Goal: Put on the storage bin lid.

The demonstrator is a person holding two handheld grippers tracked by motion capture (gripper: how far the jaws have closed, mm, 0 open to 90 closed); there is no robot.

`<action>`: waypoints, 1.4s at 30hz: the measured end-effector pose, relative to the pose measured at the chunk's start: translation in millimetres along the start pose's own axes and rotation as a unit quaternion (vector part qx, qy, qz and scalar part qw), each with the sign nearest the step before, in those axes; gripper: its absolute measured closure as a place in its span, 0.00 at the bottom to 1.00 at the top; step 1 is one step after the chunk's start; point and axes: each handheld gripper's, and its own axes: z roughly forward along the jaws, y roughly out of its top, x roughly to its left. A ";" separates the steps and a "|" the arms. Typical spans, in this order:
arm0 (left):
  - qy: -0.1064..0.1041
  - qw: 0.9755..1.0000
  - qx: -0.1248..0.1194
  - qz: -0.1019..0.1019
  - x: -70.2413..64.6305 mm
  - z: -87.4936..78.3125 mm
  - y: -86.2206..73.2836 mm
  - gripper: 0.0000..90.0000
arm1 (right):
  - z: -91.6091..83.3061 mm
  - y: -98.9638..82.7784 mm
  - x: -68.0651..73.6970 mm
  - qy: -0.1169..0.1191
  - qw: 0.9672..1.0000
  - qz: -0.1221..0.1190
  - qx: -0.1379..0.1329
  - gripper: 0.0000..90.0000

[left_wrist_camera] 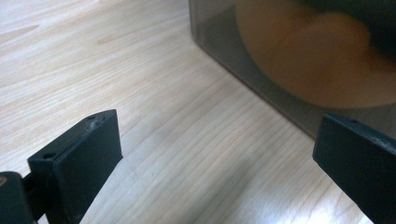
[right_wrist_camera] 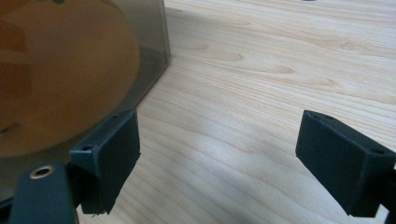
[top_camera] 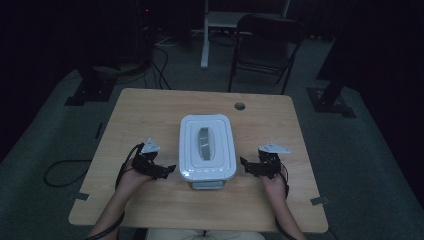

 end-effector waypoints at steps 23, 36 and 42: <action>0.034 0.998 0.014 -0.047 22.5 -26.0 -43.8 0.02 | -36.1 -28.3 -27.2 -0.066 0.998 0.019 0.006 0.15; 0.073 0.994 0.018 -0.085 37.1 -40.2 -61.3 0.02 | -55.3 -42.5 -51.0 -0.134 0.990 0.050 0.010 0.14; 0.094 0.990 0.021 -0.103 42.2 -45.6 -68.6 0.02 | -60.1 -48.3 -59.8 -0.165 0.984 0.064 0.016 0.14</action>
